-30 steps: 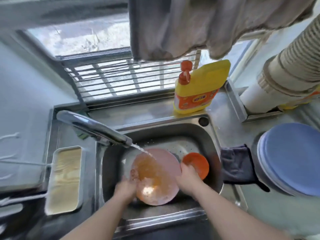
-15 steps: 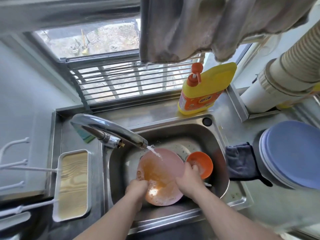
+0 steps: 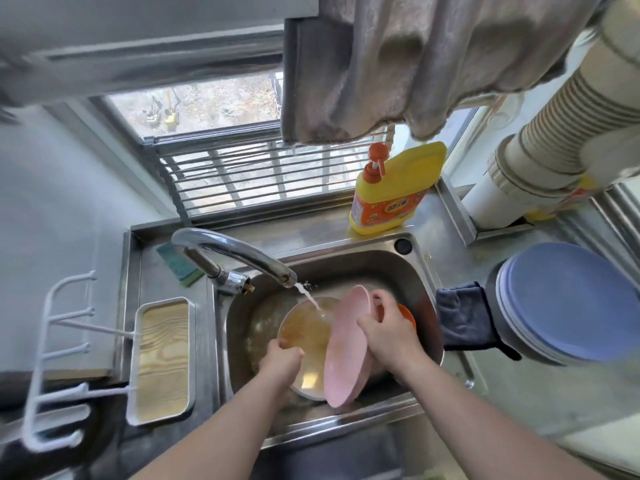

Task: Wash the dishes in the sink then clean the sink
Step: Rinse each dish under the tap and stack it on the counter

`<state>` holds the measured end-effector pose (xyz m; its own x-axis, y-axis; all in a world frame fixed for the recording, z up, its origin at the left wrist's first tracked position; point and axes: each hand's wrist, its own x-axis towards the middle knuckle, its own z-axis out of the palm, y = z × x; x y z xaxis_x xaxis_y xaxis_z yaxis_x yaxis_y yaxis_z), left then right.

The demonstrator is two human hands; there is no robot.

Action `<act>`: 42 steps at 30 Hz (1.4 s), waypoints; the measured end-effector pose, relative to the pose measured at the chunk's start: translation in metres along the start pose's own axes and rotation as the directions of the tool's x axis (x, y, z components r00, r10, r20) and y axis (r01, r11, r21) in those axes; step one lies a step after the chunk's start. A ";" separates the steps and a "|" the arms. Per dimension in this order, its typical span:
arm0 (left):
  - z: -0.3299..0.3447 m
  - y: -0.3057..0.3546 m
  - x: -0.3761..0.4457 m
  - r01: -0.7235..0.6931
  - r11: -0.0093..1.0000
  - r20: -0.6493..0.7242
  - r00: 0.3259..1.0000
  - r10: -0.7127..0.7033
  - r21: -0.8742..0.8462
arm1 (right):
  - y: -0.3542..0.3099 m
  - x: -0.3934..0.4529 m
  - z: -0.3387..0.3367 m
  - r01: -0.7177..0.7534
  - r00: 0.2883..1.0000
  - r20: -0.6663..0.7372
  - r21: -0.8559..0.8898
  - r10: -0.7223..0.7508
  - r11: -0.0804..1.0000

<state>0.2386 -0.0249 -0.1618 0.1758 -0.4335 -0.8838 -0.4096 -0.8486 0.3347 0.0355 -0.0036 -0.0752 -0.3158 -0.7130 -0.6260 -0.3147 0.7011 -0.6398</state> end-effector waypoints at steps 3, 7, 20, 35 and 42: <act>-0.002 0.011 -0.028 0.131 0.977 0.170 0.980 -0.103 -0.166 | -0.014 -0.009 -0.014 -0.152 0.987 -0.004 0.293 0.160 0.944; -0.014 0.025 -0.057 0.376 0.807 0.438 0.884 -0.164 -0.456 | -0.021 -0.020 -0.026 -0.371 0.929 0.180 0.472 0.325 0.800; -0.083 0.043 -0.087 -0.056 0.893 0.196 0.968 0.159 -0.446 | 0.004 -0.043 0.007 -0.341 0.937 0.270 0.561 0.223 0.754; -0.068 0.028 -0.065 -0.066 0.795 0.068 0.989 0.134 -0.603 | 0.030 -0.047 0.003 0.077 0.975 0.215 -0.097 -0.055 0.992; -0.032 0.037 -0.075 0.068 0.623 0.095 0.995 0.009 -0.779 | 0.031 -0.034 -0.038 0.370 0.924 0.240 -0.373 -0.297 0.851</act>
<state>0.2390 -0.0338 -0.0730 0.0865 -0.4107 -0.9077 0.4543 -0.7946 0.4028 0.0020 0.0423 -0.0566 0.0160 -0.8684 -0.4956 -0.7187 0.3346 -0.6096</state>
